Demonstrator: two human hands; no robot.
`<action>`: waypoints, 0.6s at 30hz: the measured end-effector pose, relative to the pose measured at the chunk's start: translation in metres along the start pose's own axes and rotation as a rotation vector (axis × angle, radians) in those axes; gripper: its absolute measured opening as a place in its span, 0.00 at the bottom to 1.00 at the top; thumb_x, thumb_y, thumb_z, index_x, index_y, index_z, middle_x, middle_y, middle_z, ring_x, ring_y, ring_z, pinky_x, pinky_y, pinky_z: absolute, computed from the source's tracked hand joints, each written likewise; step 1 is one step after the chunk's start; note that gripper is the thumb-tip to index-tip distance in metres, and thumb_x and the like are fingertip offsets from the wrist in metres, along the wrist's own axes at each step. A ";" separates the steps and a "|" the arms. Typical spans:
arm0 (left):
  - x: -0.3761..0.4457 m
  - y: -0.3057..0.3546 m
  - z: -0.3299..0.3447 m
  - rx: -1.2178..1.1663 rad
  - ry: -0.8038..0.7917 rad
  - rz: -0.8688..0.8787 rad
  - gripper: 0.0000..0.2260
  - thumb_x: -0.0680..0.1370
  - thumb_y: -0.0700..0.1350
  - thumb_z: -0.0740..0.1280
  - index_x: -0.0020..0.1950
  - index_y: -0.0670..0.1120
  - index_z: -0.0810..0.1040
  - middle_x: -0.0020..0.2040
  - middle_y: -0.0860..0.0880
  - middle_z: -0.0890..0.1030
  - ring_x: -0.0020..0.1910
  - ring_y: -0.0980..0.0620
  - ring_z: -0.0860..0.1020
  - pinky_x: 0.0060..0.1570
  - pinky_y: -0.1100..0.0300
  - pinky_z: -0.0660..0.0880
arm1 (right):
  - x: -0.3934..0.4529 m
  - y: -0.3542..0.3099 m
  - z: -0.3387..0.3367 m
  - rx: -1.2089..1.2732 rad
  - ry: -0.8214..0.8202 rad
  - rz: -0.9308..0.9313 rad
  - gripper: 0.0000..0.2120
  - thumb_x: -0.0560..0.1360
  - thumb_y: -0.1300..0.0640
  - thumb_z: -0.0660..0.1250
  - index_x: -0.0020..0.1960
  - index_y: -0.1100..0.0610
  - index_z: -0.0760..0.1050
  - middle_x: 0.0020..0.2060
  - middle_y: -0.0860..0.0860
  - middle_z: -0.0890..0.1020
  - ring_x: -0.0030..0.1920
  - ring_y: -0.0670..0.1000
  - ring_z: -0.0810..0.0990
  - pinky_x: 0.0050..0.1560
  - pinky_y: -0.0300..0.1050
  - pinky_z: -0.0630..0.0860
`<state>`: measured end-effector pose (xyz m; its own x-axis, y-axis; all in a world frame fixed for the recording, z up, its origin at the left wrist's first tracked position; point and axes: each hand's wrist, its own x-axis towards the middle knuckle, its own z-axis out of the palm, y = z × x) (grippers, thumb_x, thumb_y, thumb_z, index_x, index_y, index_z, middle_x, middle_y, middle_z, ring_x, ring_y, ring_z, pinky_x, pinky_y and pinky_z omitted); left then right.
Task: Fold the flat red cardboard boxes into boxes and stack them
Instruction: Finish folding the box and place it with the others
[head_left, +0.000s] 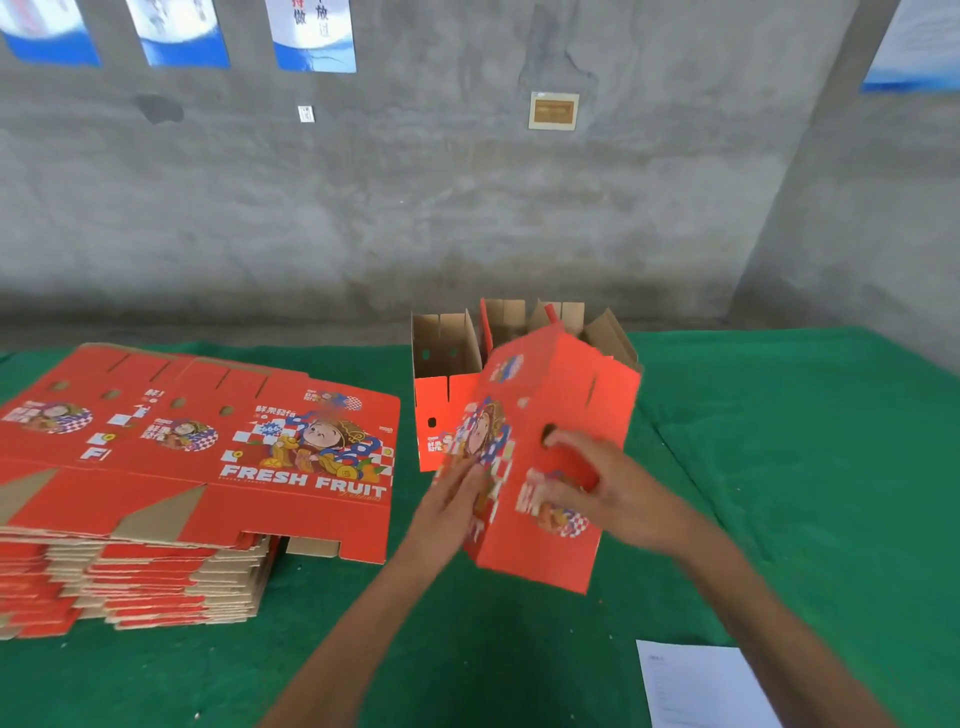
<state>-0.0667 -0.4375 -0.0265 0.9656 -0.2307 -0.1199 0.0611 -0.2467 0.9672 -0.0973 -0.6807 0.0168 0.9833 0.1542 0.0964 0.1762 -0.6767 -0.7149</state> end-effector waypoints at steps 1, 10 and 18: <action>0.000 0.001 0.009 -0.126 -0.028 -0.055 0.17 0.81 0.69 0.58 0.65 0.69 0.78 0.65 0.56 0.82 0.64 0.54 0.79 0.68 0.44 0.73 | -0.003 0.001 0.019 -0.201 0.041 -0.051 0.28 0.73 0.26 0.66 0.70 0.31 0.65 0.58 0.48 0.72 0.52 0.50 0.80 0.55 0.48 0.79; 0.007 -0.030 0.025 -0.470 0.030 -0.300 0.18 0.83 0.67 0.52 0.61 0.63 0.77 0.62 0.56 0.81 0.61 0.52 0.79 0.67 0.37 0.71 | -0.047 0.080 0.167 -0.505 -0.036 0.123 0.29 0.80 0.40 0.62 0.78 0.33 0.54 0.74 0.56 0.54 0.74 0.58 0.65 0.66 0.51 0.78; 0.054 0.003 0.026 0.529 0.204 0.513 0.13 0.83 0.45 0.65 0.67 0.49 0.78 0.67 0.54 0.76 0.70 0.55 0.71 0.74 0.58 0.64 | -0.072 0.106 0.219 -0.364 -0.012 0.238 0.30 0.80 0.38 0.61 0.78 0.32 0.54 0.74 0.58 0.54 0.73 0.55 0.66 0.68 0.49 0.76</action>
<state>-0.0212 -0.4747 -0.0362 0.8711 -0.2719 0.4091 -0.4871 -0.5853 0.6482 -0.1590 -0.6062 -0.2172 0.9982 -0.0303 -0.0509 -0.0491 -0.9037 -0.4253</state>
